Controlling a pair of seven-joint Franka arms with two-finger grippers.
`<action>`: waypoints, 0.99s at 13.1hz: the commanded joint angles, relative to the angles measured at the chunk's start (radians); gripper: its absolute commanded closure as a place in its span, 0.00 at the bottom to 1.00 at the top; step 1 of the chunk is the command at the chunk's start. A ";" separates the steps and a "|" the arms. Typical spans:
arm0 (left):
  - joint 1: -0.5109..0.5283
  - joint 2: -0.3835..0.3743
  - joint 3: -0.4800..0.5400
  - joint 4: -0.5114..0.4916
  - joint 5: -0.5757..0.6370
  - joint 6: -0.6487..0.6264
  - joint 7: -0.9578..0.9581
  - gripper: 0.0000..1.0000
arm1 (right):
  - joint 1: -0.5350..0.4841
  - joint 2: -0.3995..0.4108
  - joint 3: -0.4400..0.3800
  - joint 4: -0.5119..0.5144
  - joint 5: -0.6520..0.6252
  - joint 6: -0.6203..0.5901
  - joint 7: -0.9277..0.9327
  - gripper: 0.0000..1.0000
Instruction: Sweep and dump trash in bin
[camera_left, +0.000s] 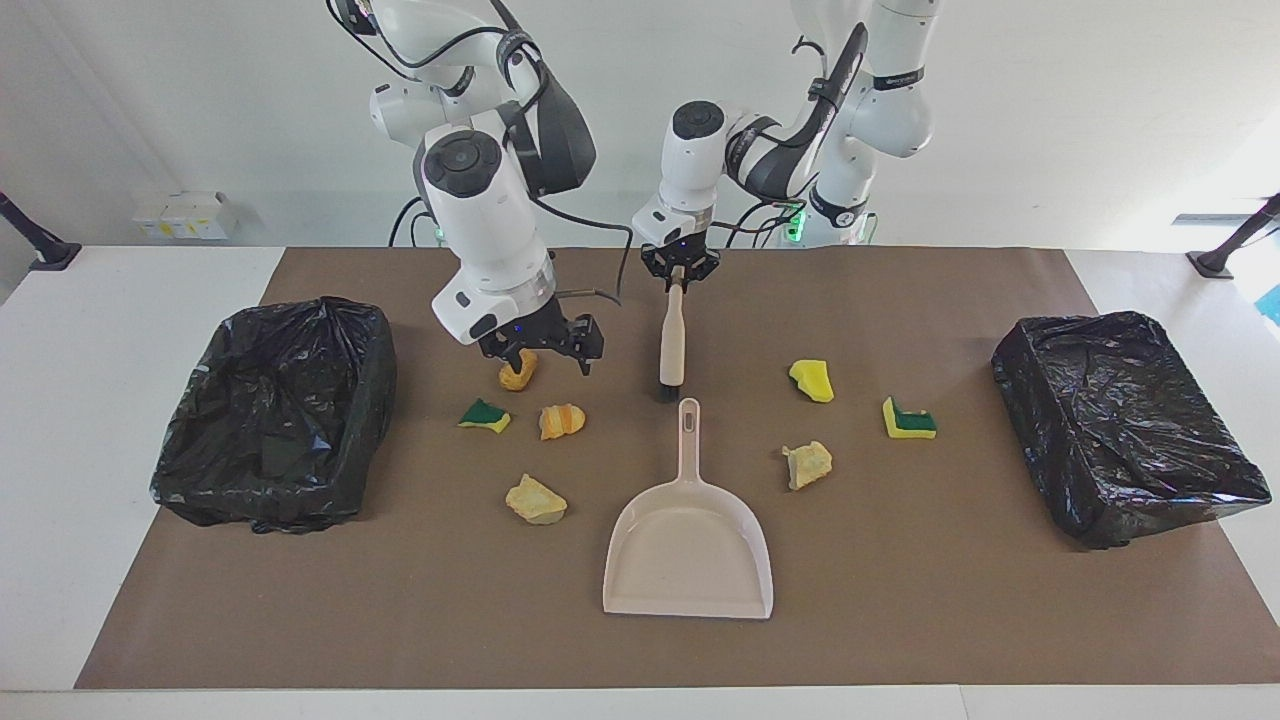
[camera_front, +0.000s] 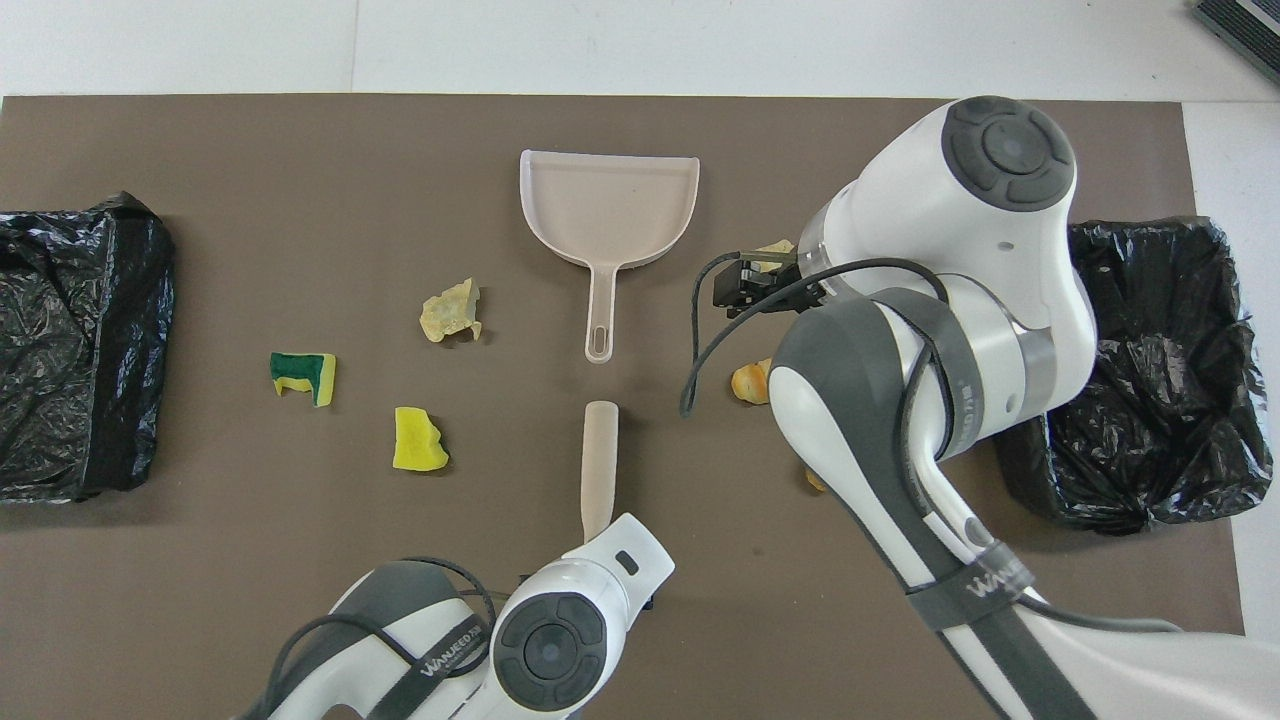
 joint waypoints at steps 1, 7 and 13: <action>0.109 -0.091 -0.005 0.047 0.053 -0.159 -0.006 1.00 | 0.005 0.056 0.035 0.060 0.019 0.022 0.038 0.00; 0.379 -0.089 -0.005 0.103 0.135 -0.215 0.151 1.00 | 0.008 0.209 0.124 0.189 0.016 0.123 0.139 0.00; 0.727 -0.024 -0.005 0.122 0.133 -0.074 0.598 1.00 | 0.091 0.351 0.127 0.228 -0.033 0.218 0.159 0.00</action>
